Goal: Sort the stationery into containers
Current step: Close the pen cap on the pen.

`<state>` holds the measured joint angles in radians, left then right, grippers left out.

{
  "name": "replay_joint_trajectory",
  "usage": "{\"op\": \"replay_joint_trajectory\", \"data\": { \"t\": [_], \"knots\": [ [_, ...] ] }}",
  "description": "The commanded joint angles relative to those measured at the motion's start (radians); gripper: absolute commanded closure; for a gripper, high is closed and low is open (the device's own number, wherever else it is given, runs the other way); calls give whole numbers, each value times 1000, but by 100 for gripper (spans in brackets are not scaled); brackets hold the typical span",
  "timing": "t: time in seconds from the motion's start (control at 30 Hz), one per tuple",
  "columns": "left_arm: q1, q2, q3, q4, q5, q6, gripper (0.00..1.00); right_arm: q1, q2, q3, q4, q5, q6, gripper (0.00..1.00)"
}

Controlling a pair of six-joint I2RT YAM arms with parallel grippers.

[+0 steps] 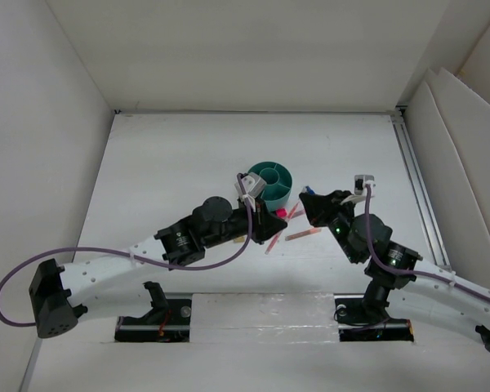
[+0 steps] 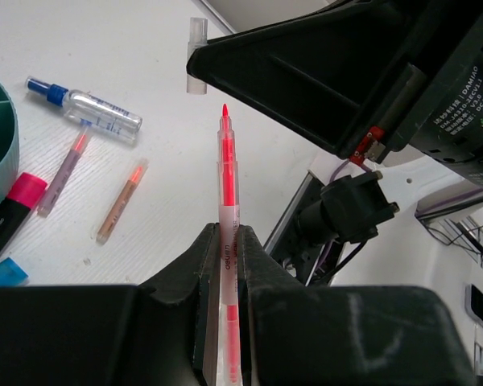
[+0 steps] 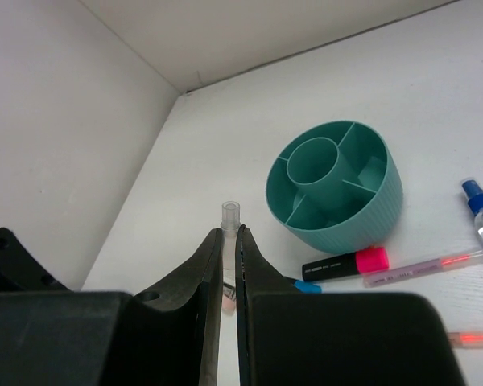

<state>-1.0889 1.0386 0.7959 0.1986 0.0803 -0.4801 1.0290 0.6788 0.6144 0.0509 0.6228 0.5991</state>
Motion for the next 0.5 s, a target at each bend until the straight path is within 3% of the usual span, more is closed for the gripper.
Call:
{"op": "replay_joint_trajectory", "data": {
  "t": [0.0, 0.23, 0.47],
  "knots": [
    [1, -28, -3, 64, 22, 12, 100, 8, -7, 38, 6, 98, 13, 100],
    [1, -28, -12, 64, -16, 12, 100, -38, -76, 57, 6, 141, 62, 100],
    [1, -67, -52, 90, -88, -70, 100, -64, -124, 96, 6, -15, -10, 100]
  ]
}}
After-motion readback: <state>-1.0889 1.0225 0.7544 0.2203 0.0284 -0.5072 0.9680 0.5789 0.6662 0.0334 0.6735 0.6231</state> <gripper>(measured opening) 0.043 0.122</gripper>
